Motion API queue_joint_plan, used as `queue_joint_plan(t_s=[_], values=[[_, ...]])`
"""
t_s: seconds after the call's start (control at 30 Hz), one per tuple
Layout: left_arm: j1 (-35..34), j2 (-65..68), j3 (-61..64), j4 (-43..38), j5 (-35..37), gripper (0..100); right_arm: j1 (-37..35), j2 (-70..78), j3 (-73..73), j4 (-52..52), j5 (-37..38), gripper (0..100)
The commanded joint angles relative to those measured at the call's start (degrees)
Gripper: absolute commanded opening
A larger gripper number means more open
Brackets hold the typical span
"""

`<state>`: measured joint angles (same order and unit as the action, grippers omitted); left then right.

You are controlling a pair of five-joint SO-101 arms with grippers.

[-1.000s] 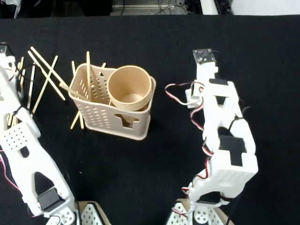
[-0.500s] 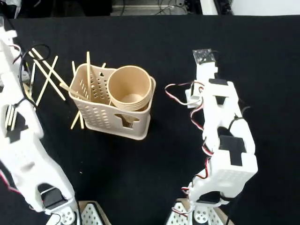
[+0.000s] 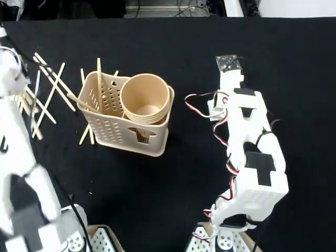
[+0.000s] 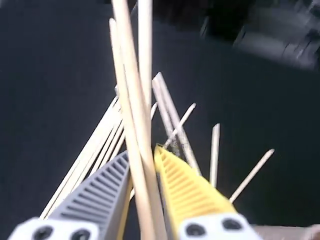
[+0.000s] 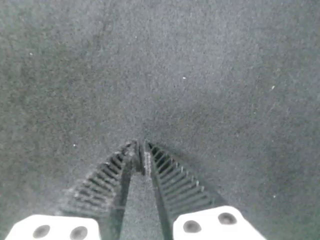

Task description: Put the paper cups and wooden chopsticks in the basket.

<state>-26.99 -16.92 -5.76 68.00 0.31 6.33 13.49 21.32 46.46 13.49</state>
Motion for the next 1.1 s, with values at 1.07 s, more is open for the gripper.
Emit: queue_joint_plan(t_s=[1.07], values=[[26.95,-47.91,62.11,-57.14,11.16,21,-0.88,-0.22,-0.48,-0.88,0.62,1.2]])
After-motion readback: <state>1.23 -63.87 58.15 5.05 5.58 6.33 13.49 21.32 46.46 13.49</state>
